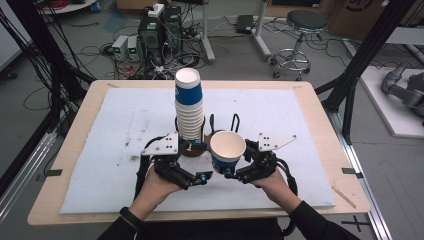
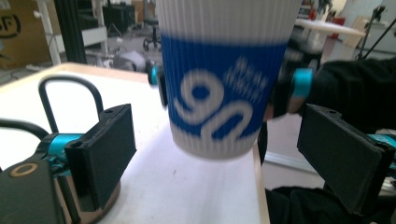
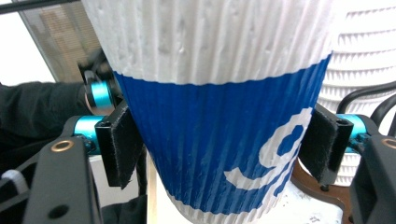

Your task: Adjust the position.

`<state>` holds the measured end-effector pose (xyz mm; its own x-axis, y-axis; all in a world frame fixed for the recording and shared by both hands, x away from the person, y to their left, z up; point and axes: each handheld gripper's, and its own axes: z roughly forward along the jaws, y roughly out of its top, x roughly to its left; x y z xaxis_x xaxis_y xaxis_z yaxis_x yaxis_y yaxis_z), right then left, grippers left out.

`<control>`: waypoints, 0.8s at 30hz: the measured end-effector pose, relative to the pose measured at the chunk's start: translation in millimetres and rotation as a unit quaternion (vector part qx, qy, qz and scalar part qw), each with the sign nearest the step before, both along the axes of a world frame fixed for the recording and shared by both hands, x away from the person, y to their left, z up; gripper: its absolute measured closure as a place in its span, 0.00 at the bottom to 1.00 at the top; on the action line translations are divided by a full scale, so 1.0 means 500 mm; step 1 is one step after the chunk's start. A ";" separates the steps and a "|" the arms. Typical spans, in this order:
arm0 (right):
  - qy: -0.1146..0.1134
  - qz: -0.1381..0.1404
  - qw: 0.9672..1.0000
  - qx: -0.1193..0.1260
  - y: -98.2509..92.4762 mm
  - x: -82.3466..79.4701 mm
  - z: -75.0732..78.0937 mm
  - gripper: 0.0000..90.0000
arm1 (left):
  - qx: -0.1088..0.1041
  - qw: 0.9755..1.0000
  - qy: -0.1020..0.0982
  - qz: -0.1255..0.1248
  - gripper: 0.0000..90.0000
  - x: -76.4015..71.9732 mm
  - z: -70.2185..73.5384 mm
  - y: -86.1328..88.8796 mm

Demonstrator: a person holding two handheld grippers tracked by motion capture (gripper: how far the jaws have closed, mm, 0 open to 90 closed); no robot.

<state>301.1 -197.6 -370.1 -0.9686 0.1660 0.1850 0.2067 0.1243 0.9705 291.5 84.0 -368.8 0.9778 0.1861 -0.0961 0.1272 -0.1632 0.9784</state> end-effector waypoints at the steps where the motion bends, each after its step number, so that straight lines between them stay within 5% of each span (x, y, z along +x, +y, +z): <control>1: 0.000 0.000 1.000 0.001 -0.001 0.000 0.001 0.28 | 0.003 1.000 0.001 -0.001 0.13 0.000 -0.005 -0.004; 15: -0.001 0.008 1.000 0.004 0.013 -0.010 -0.001 0.28 | 0.010 1.000 0.010 -0.005 0.14 -0.003 -0.035 -0.057; 24: 0.000 0.014 1.000 0.000 0.022 -0.016 -0.008 0.28 | 0.004 1.000 0.007 -0.014 0.33 -0.005 -0.038 -0.058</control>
